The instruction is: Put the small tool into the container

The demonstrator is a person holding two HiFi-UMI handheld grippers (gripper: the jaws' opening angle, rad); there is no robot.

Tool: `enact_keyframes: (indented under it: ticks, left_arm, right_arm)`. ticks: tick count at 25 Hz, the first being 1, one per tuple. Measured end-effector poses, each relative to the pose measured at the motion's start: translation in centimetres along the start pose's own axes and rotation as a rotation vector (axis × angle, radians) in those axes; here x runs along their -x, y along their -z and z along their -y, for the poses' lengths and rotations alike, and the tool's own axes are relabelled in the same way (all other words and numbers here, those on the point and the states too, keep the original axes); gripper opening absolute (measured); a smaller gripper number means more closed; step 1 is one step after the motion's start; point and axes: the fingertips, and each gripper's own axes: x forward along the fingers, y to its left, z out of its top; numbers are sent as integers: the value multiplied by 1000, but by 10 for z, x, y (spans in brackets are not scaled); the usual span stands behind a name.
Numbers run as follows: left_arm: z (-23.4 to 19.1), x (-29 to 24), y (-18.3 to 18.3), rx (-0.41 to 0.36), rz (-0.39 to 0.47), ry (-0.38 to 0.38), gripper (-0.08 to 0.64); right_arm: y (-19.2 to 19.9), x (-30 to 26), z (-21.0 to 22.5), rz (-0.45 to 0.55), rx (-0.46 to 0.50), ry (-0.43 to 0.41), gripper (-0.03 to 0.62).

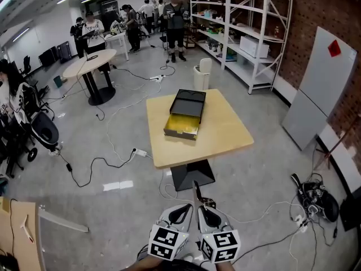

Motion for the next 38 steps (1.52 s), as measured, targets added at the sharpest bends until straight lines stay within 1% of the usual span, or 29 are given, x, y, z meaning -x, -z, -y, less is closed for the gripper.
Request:
enact_keyframes:
  ticks: [3, 5, 9, 14, 20, 24, 29, 33, 38]
  left_arm:
    - [-20, -19, -6, 10, 3, 9, 15]
    - [-40, -33, -12, 13, 6, 16, 15]
    - [-99, -54, -34, 17, 4, 36, 15]
    - [-165, -89, -53, 10, 10, 59, 15]
    - [-259, -106, -93, 12, 30, 74, 15]
    - [-326, -114, -108, 15, 38, 81, 15]
    - [-392, -125, -119, 18, 61, 85, 15]
    - [-438, -128, -115, 26, 70, 91, 15]
    - [-459, -144, -104, 42, 55, 89, 15]
  right_arm:
    - [-10, -24, 7, 3, 15, 5, 12]
    - [-19, -48, 11, 5, 23, 10, 12]
    - [-46, -108, 4, -11, 20, 23, 12]
    - [-67, -182, 4, -17, 23, 41, 12]
    - [-114, -273, -21, -18, 46, 51, 12]
    - [-134, -336, -44, -23, 52, 50, 12]
    - [-148, -397, -61, -23, 74, 56, 12]
    - [-149, -439, -80, -24, 75, 60, 12]
    - [-144, -466, -73, -38, 75, 59, 12]
